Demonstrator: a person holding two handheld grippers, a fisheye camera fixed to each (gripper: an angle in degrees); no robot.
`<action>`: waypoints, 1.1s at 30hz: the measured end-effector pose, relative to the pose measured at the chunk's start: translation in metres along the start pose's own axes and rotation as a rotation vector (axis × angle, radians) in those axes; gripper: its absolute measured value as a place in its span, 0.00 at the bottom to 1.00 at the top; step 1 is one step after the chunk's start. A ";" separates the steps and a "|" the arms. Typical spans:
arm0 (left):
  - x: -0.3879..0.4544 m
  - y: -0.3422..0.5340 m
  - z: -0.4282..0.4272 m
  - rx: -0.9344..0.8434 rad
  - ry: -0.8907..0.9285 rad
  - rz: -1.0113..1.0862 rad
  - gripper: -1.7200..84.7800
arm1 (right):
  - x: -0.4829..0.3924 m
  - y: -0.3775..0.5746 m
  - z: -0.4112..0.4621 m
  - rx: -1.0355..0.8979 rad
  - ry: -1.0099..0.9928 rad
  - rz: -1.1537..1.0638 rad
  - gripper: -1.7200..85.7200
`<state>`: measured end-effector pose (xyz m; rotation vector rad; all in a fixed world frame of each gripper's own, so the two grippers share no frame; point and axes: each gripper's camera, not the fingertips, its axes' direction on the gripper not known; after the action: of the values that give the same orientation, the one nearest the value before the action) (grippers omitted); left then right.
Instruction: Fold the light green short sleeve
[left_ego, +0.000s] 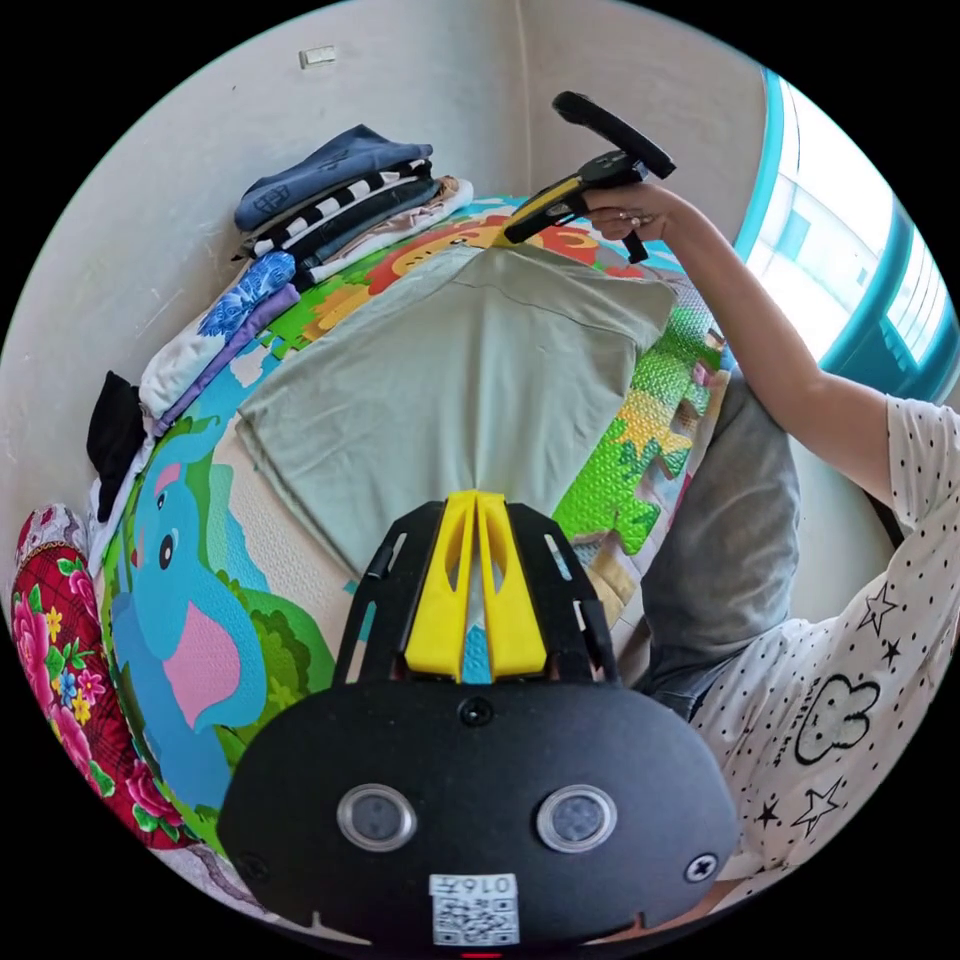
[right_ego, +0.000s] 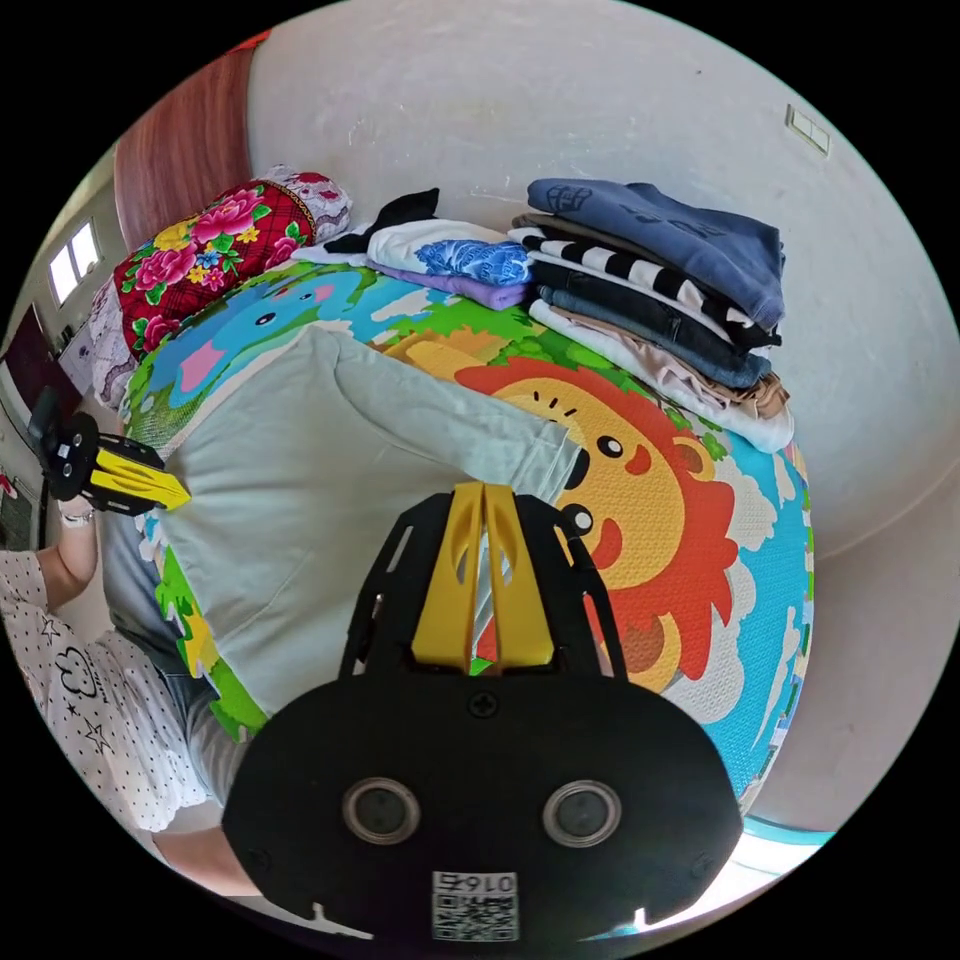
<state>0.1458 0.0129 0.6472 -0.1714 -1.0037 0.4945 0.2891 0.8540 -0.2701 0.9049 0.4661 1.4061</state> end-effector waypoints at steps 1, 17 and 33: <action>0.001 0.000 0.000 0.000 -0.005 0.002 0.01 | 0.000 0.003 0.008 -0.009 0.012 0.001 0.02; -0.015 0.056 -0.038 0.141 -0.002 -0.232 0.01 | -0.011 0.178 -0.056 0.117 -0.196 -0.325 0.11; -0.015 0.064 -0.045 0.165 -0.019 -0.283 0.01 | 0.017 0.229 -0.051 0.103 -0.375 -0.264 0.11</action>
<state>0.1568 0.0664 0.5886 0.1215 -0.9819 0.3184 0.1070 0.8652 -0.1212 1.1192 0.3594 0.9525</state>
